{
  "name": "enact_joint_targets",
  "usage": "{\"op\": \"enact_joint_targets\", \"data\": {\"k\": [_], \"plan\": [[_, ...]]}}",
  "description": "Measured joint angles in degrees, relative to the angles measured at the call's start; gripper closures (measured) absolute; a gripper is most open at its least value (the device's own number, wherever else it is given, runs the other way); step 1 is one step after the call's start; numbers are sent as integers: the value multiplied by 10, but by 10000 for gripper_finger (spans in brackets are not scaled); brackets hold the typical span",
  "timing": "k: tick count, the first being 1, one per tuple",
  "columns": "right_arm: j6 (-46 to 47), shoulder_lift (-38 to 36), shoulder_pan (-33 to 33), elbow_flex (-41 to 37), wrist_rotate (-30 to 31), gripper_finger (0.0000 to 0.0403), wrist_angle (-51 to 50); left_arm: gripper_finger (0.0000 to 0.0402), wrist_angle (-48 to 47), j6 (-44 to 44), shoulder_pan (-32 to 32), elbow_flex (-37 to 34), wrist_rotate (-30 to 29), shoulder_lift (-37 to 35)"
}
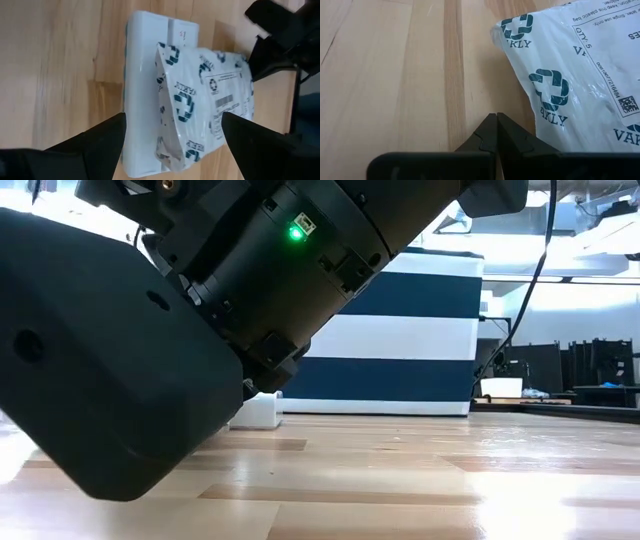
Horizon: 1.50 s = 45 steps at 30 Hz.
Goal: Pick & place medical supplies in basket/bin
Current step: Put the white mailer bag into the blue bin
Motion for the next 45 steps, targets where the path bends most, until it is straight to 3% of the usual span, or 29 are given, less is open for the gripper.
{"op": "enact_joint_targets", "data": {"k": [7, 30, 45], "plan": [[1, 0, 1, 0, 0, 403, -1, 85, -8, 19, -8, 1, -3, 29], [9, 0, 1, 1, -8, 403, -7, 85, 0, 24, -15, -1, -25, 31], [9, 0, -3, 1, -11, 403, -6, 85, 50, 13, -40, -27, -16, 31]]}}
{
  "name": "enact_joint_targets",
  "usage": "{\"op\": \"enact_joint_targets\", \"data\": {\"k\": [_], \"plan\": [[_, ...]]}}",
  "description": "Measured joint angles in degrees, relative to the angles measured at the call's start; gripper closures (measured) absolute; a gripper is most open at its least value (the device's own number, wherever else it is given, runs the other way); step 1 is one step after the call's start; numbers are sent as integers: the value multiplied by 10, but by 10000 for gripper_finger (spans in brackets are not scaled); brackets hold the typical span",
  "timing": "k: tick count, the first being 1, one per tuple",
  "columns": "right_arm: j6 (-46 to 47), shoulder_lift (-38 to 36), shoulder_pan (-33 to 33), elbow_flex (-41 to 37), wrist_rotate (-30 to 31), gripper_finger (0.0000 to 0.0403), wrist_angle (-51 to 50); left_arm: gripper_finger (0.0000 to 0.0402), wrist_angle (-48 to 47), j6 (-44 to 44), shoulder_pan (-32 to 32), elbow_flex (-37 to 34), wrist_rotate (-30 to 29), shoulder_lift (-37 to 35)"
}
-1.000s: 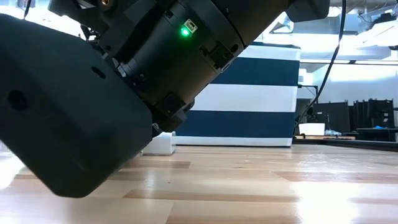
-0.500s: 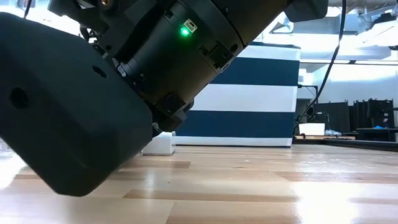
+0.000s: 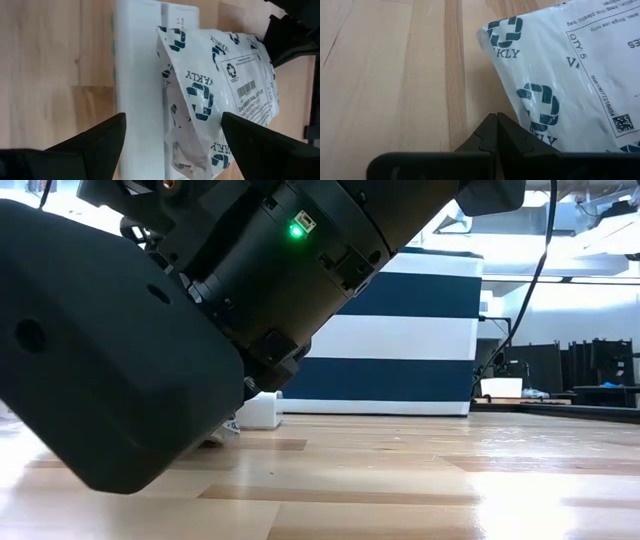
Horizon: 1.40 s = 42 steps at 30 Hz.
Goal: Pick & place medical supplies in basket/bin
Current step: Put the white mailer bag into the blue bin
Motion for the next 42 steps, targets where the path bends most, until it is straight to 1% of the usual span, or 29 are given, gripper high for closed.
{"op": "enact_joint_targets", "data": {"k": [11, 16, 21, 24, 27, 29, 32, 35, 38, 42], "plan": [[0, 1, -13, 0, -5, 403, 13, 85, 4, -7, -1, 0, 30, 0], [0, 1, -20, 0, -7, 403, 15, 85, 4, -11, -8, 0, 29, 0], [0, 1, -21, 0, -5, 403, 14, 85, 9, -11, -20, 0, 26, 38], [0, 1, -21, 0, -4, 403, 14, 85, 11, -9, -31, 2, 47, 69], [0, 1, -20, 0, -4, 403, 14, 86, 13, -4, -41, 2, 62, 81], [0, 1, -20, 0, -4, 403, 14, 89, 17, 2, -47, 1, 58, 81], [0, 1, -20, 0, -4, 403, 13, 102, 13, 4, -48, 0, 43, 71], [0, 1, -21, 0, -3, 403, 13, 124, 12, 7, -46, 0, 26, 63], [0, 1, -21, 0, -3, 403, 13, 154, 8, 8, -47, 0, 20, 55], [0, 1, -21, 0, -3, 403, 13, 205, 1, 9, -47, -1, 22, 51]]}}
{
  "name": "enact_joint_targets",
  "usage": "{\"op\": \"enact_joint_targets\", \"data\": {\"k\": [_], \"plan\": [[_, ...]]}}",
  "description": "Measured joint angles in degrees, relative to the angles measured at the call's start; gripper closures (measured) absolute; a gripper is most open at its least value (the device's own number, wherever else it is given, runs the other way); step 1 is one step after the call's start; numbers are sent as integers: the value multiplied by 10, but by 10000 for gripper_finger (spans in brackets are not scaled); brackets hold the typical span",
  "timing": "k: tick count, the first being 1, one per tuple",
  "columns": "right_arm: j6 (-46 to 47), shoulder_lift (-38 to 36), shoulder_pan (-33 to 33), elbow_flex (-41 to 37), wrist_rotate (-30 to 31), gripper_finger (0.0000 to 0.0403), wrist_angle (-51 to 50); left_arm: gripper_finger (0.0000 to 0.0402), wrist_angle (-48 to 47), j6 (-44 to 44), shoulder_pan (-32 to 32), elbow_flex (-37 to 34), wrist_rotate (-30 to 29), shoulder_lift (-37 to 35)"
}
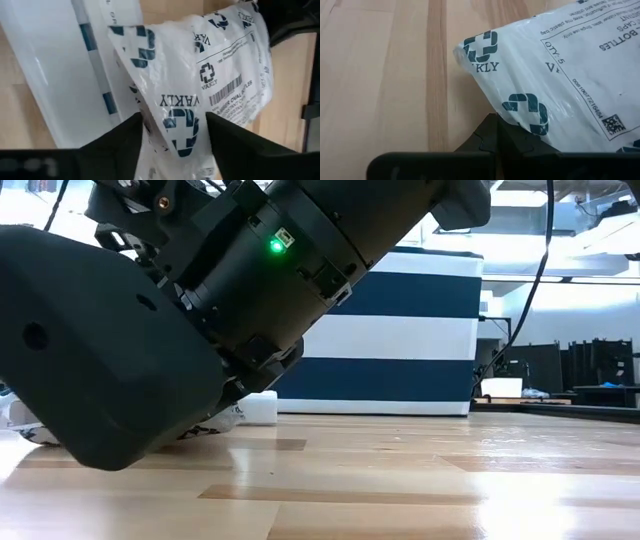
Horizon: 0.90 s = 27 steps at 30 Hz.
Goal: Pick & place medical supplies in basket/bin
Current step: Put the white mailer bag into the blue bin
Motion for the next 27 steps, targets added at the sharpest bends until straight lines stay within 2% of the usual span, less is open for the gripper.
{"op": "enact_joint_targets", "data": {"k": [5, 8, 14, 27], "plan": [[0, 0, 0, 0, -1, 403, 0, 265, -3, -1, 0, 0, 21, -1], [0, 0, 0, 0, -1, 403, 0, 281, -3, -5, 0, 0, 26, -1], [0, 0, 0, 0, -1, 403, 0, 277, -11, -10, -2, 2, 32, -11], [-15, 0, 28, 0, 2, 403, -5, 276, -55, -29, -3, 34, 41, -81]]}}
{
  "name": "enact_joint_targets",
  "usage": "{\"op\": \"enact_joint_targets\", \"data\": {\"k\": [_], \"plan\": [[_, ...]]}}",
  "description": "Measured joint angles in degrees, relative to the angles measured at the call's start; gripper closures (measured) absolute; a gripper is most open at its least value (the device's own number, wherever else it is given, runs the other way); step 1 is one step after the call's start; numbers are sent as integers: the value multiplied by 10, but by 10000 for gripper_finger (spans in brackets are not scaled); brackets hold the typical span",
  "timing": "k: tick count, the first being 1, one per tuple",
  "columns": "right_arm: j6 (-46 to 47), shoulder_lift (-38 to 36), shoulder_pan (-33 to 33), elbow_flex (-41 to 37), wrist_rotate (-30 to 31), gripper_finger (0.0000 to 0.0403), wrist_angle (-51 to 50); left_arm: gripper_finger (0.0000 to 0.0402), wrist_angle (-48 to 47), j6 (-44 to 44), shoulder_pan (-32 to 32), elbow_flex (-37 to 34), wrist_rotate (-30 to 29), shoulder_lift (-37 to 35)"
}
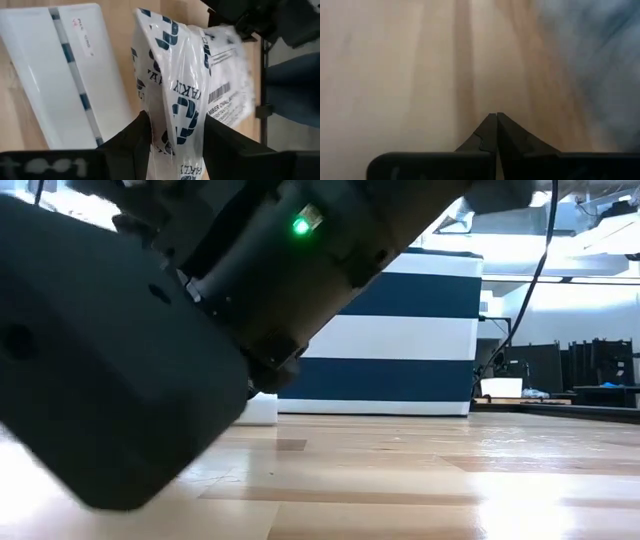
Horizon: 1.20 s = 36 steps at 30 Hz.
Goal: Pick & place medical supplies in basket/bin
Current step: Put the white mailer bag into the blue bin
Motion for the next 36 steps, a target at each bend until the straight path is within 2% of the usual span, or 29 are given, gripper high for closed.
{"op": "enact_joint_targets", "data": {"k": [7, 15, 19, 23, 28, 31, 36], "plan": [[26, -27, 31, -1, -4, 403, -47, 276, 1, -37, -17, 3, -13, -34], [153, -73, 78, -1, 14, 403, -205, 276, 1, -98, -72, 27, -117, -66], [230, -92, 109, 0, 13, 403, -285, 276, -25, -119, -100, 98, -208, -75], [293, -99, 137, 0, 15, 403, -334, 276, -58, -123, -126, 206, -323, -74], [368, -100, 159, 0, 34, 403, -367, 276, -48, -151, -126, 324, -476, -74], [407, -99, 160, 0, 65, 403, -397, 276, -18, -150, -110, 379, -529, -74], [441, -98, 147, 0, 90, 403, -466, 276, 15, -128, -54, 441, -576, -60]]}}
